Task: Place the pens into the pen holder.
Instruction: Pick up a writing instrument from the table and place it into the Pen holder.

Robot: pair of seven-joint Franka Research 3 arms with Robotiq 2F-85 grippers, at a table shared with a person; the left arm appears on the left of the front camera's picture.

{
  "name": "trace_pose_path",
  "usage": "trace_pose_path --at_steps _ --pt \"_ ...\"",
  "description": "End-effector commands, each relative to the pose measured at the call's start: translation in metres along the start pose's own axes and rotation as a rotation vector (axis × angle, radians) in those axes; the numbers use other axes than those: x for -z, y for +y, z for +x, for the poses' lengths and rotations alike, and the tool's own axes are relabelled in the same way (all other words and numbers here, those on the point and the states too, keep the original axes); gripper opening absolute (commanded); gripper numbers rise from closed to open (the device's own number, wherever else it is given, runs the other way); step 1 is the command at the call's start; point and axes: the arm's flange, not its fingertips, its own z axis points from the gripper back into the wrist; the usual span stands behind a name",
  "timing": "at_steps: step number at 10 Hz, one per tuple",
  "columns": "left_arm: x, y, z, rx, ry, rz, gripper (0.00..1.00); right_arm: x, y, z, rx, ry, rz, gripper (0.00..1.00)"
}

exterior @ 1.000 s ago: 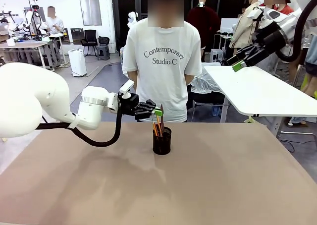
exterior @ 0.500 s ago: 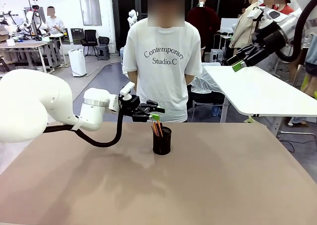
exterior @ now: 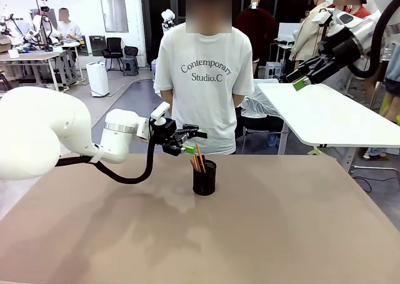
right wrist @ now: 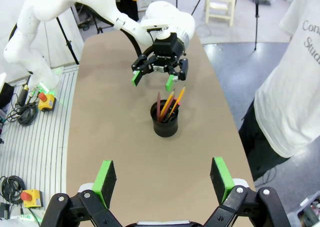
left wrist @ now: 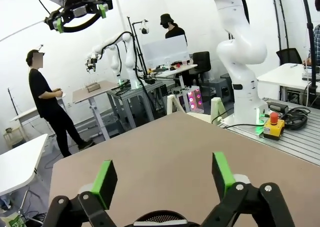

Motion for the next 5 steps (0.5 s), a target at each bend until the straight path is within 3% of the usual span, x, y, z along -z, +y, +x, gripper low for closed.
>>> trace_pose_path --at_steps 1,5 --pt "-0.0007 0.0010 0.0001 0.004 -0.005 0.010 1.00 -0.0011 0.0004 0.0013 -0.003 0.001 0.002 1.00" --pt "-0.0007 0.0010 0.0001 0.004 -0.005 0.010 1.00 -0.0011 0.0004 0.0013 -0.003 0.001 0.002 1.00"
